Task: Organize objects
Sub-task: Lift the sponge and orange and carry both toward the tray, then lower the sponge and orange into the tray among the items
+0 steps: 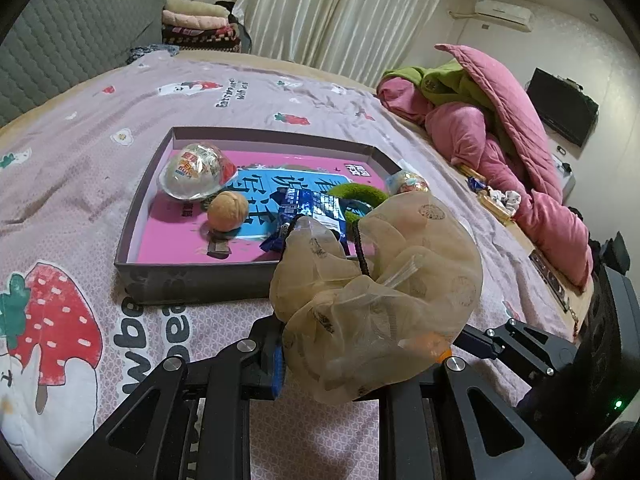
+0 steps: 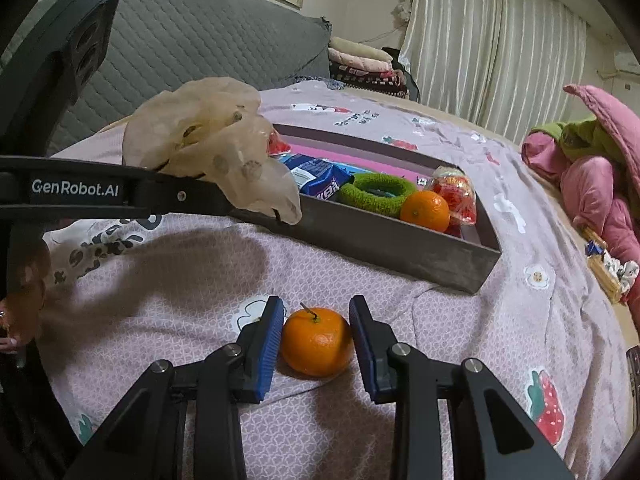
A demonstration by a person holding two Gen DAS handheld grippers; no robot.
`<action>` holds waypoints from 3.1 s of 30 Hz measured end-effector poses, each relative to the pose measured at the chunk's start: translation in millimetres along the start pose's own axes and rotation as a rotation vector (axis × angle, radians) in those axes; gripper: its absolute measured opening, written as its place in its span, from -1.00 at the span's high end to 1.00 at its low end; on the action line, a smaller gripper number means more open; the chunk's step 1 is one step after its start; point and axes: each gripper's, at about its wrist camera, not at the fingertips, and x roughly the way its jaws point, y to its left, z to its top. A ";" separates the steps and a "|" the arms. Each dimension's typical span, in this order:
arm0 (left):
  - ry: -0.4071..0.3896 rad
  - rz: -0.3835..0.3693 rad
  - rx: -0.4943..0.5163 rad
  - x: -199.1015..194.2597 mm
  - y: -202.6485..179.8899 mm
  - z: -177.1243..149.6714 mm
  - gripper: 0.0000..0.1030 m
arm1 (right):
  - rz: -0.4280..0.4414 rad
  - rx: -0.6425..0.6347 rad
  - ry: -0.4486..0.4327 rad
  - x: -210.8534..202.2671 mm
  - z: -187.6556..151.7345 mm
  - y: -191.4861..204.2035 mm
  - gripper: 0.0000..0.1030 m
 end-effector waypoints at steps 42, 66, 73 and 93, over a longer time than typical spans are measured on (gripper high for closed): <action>-0.090 0.035 0.036 -30.0 0.0 14.3 0.59 | 0.006 0.063 -0.201 -49.8 39.9 -26.0 0.37; -0.110 0.075 0.025 -22.3 16.6 42.6 0.59 | 0.001 0.028 -0.240 -35.5 73.6 -33.2 0.37; -0.108 0.085 -0.002 -12.2 30.3 58.4 0.59 | -0.001 0.023 -0.244 -24.2 85.2 -37.9 0.37; -0.074 0.152 -0.054 13.2 63.1 71.4 0.59 | 0.009 0.007 -0.194 20.4 96.3 -41.6 0.37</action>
